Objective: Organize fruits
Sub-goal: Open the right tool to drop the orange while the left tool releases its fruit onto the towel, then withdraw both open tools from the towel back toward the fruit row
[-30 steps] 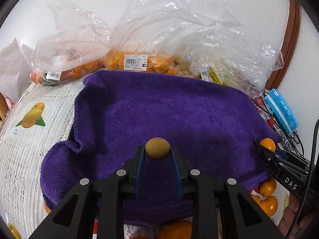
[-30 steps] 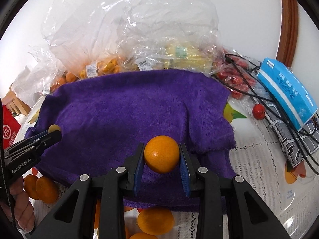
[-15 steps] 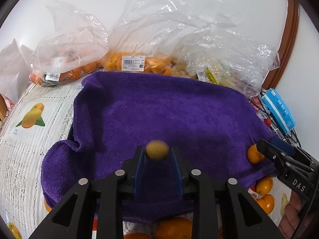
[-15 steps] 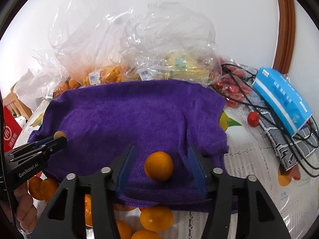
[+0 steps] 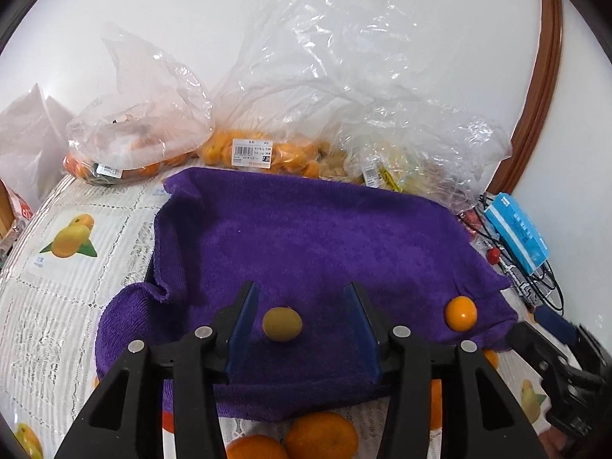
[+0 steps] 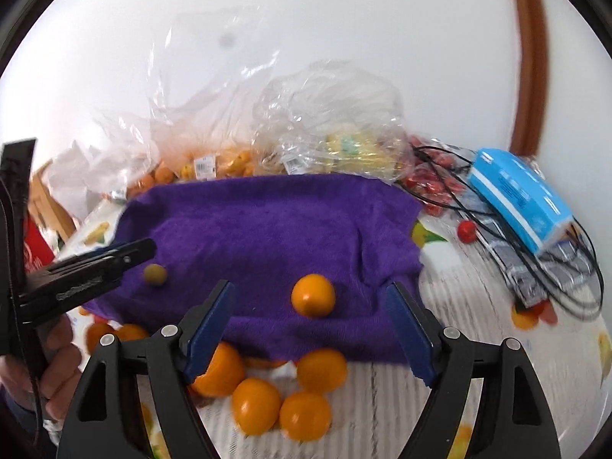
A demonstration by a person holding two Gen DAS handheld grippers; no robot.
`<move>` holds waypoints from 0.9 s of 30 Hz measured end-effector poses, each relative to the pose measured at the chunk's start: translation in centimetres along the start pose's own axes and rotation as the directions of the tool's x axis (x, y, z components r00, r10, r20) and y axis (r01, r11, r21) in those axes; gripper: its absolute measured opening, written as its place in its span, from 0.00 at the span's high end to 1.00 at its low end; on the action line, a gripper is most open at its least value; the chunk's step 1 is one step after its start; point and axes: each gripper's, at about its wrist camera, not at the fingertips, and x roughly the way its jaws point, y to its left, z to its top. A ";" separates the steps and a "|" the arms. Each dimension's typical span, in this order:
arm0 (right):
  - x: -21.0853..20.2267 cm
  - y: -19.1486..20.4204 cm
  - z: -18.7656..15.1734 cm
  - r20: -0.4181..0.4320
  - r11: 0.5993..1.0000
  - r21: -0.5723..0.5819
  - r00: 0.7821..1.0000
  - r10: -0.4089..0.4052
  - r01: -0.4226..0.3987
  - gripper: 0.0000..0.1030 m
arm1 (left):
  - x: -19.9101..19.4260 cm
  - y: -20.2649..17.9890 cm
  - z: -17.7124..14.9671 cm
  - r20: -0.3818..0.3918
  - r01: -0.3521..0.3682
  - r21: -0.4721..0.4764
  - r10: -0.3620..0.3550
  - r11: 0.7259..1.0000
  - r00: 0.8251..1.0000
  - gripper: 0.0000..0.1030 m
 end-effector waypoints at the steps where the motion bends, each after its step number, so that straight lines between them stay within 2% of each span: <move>1: -0.7 -0.2 -0.3 0.010 1.000 0.020 1.000 0.012 -0.013 0.22 | -0.2 0.0 -0.1 0.004 0.007 -0.001 -0.007 1.000 1.000 0.51; 3: -1.9 -0.4 -0.8 0.012 0.999 0.041 1.000 0.008 -0.008 0.22 | -0.8 0.1 -0.3 0.011 0.014 -0.004 -0.014 1.000 1.000 0.47; 5: -2.8 -0.7 -1.2 -0.008 0.998 0.062 0.999 -0.033 0.033 0.22 | -1.5 0.4 -0.7 0.024 0.015 -0.010 -0.015 1.000 1.000 0.44; 7: -3.7 -1.2 -1.7 -0.035 0.995 0.088 0.999 -0.036 0.039 0.22 | -2.3 1.0 -1.1 0.037 0.007 -0.019 -0.007 1.000 0.999 0.42; 14: -5.4 -1.2 -4.2 -0.077 0.993 0.077 0.993 -0.086 0.092 0.23 | -4.0 3.5 -3.1 0.027 -0.026 -0.054 0.027 0.998 0.999 0.42; 16: -5.3 -1.0 -5.0 -0.088 0.994 0.069 0.993 -0.077 0.084 0.31 | -4.4 4.1 -3.7 0.014 -0.039 -0.064 0.040 0.997 0.999 0.42; 18: -4.8 -0.6 -5.6 -0.114 0.995 0.057 0.991 -0.071 0.078 0.45 | -4.9 4.7 -4.3 0.012 -0.048 -0.071 0.049 0.996 0.999 0.42; 20: -4.3 -0.4 -6.0 -0.138 0.996 0.054 0.988 -0.062 0.070 0.53 | -5.2 5.0 -4.8 0.013 -0.058 -0.074 0.059 0.996 0.998 0.42; 23: -3.4 -0.2 -6.3 -0.149 0.997 0.054 0.988 -0.046 0.054 0.55 | -5.3 5.5 -5.1 0.006 -0.074 -0.078 0.075 0.994 0.997 0.42; 27: -2.5 -0.5 -5.9 -0.149 0.996 0.082 0.988 -0.030 0.042 0.64 | -4.9 6.0 -5.0 -0.015 -0.055 -0.104 0.054 0.993 0.998 0.42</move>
